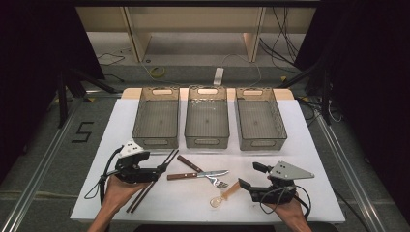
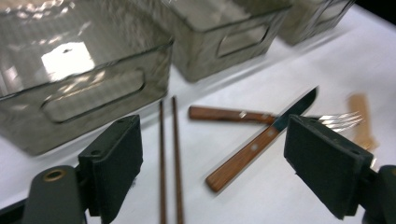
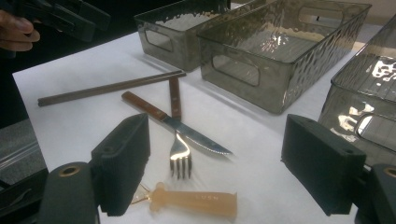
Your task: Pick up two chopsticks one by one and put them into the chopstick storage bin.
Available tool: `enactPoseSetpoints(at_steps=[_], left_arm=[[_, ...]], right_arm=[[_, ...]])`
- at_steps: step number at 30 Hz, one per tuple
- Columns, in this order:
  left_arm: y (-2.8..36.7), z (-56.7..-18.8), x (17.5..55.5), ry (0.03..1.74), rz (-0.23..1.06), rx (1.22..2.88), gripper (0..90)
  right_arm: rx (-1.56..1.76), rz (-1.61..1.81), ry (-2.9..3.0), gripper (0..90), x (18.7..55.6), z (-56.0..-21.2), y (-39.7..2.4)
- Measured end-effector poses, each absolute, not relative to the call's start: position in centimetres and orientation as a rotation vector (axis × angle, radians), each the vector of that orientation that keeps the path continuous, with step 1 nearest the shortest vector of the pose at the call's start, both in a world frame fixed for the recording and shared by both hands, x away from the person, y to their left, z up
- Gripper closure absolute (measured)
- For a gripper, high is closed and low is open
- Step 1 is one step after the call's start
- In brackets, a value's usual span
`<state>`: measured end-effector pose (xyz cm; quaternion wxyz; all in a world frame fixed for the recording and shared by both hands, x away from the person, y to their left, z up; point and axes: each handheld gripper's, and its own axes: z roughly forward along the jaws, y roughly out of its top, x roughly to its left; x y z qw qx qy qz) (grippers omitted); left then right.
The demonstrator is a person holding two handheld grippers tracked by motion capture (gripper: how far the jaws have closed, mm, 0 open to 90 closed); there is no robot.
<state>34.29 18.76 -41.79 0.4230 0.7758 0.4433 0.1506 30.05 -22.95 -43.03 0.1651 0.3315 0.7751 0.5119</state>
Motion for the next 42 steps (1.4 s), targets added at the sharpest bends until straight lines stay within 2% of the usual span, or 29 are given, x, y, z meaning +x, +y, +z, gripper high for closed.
enactPoseSetpoints(at_steps=[9,17,27,32,42], left_arm=[[19.2,-42.8,35.9,1.287,0.324,2.155,19.6],[19.6,-43.6,37.3,1.392,0.27,2.28,27.0],[19.2,-44.7,38.0,1.411,0.215,2.431,44.0],[19.2,-44.8,38.0,1.413,0.2,2.449,53.1],[18.7,-45.4,37.8,1.393,0.147,2.506,65.5]], right_arm=[[0.953,1.467,2.194,24.4,30.1,-42.9,-23.2],[0.964,1.459,2.204,24.4,30.2,-43.0,-23.2],[0.962,1.468,2.202,24.8,30.2,-43.0,-23.2],[0.964,1.465,2.206,25.0,30.2,-43.0,-23.3],[0.962,1.464,2.213,25.3,30.2,-43.0,-23.2]])
